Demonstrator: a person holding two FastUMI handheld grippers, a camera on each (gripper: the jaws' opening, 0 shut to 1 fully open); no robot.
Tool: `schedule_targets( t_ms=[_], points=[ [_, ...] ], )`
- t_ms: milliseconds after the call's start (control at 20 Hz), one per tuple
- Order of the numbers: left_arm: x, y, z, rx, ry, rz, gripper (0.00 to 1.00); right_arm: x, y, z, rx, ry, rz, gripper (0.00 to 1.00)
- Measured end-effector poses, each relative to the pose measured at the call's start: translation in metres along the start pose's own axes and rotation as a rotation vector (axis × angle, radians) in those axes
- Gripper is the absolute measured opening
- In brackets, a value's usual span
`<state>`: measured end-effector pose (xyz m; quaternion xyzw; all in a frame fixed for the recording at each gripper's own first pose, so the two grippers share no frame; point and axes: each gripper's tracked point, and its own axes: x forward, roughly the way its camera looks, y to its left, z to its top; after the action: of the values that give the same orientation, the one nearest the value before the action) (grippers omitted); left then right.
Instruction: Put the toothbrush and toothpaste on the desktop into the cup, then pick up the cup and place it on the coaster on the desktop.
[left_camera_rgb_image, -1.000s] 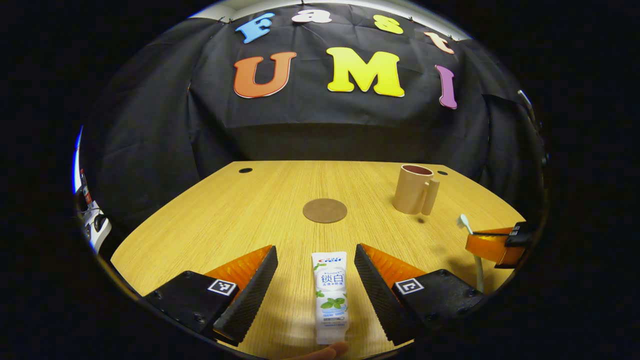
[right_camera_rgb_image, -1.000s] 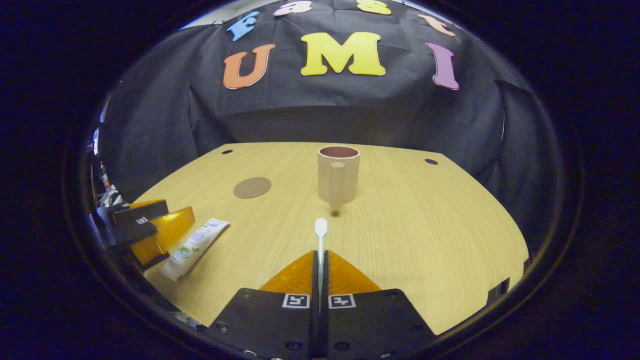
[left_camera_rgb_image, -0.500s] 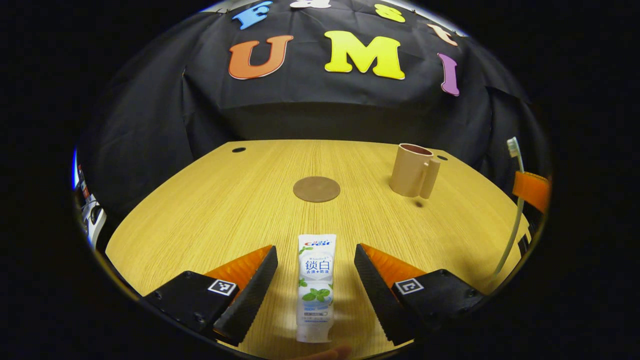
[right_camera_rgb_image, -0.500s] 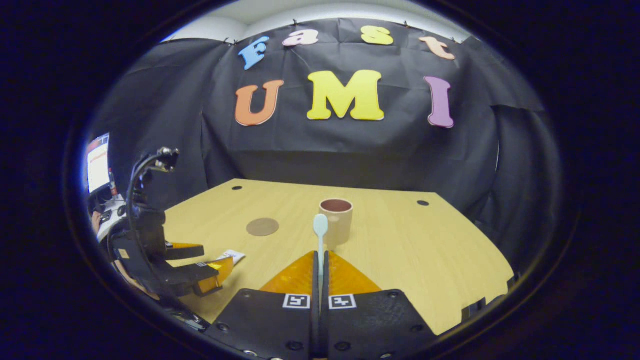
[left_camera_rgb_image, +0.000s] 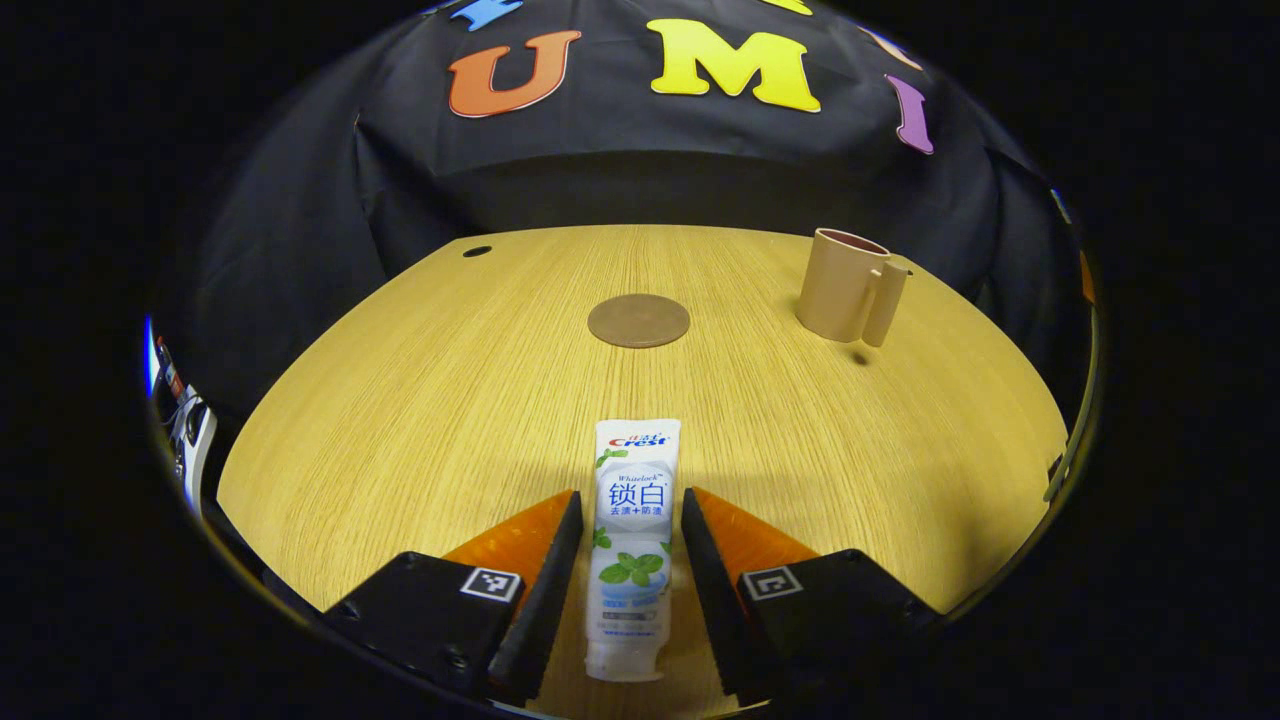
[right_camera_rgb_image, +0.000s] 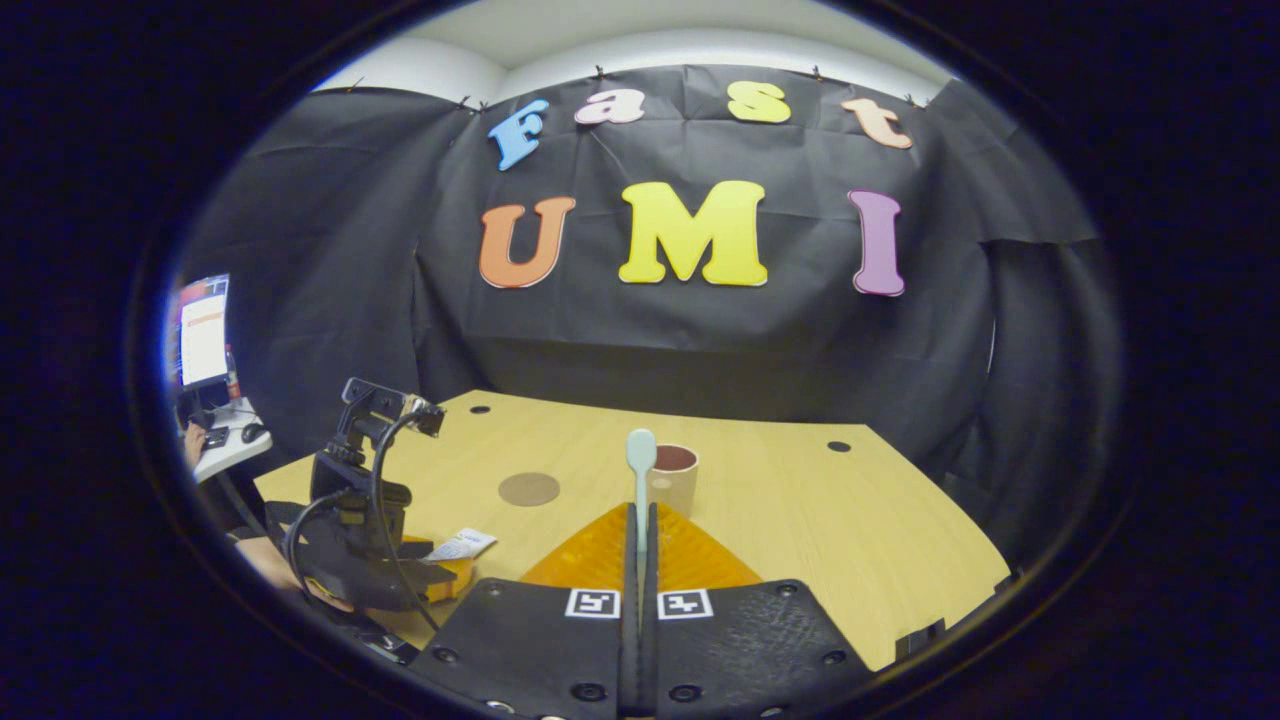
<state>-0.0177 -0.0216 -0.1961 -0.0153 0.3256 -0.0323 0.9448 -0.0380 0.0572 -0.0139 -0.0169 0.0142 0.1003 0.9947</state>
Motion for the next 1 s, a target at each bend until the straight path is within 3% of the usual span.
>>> schedule_targets(
  t_ms=[50,150,300,350,450,650,1000],
  points=[
    [0.000,0.000,0.001,0.006,0.002,-0.002,0.57,0.001,0.000,0.000,0.004,0.001,0.002,0.00],
    [0.001,-0.001,0.000,0.024,0.011,-0.008,0.52,0.004,-0.003,0.000,0.005,0.002,0.001,0.00],
    [-0.001,-0.001,0.009,0.013,-0.028,-0.033,0.49,0.006,-0.004,0.004,0.010,-0.007,0.005,0.00],
    [-0.002,0.001,0.015,0.010,-0.053,-0.030,0.52,0.007,-0.006,0.004,0.011,-0.009,0.002,0.00],
    [-0.005,0.001,0.028,-0.007,-0.108,-0.047,0.45,0.015,-0.008,0.008,0.009,-0.008,-0.002,0.00],
    [-0.012,-0.001,0.046,-0.070,-0.169,-0.069,0.44,0.029,-0.011,0.020,-0.007,-0.021,-0.007,0.00],
    [-0.026,0.001,0.080,-0.026,-0.270,-0.090,0.42,0.080,-0.012,0.055,-0.010,-0.063,-0.012,0.00]
  ],
)
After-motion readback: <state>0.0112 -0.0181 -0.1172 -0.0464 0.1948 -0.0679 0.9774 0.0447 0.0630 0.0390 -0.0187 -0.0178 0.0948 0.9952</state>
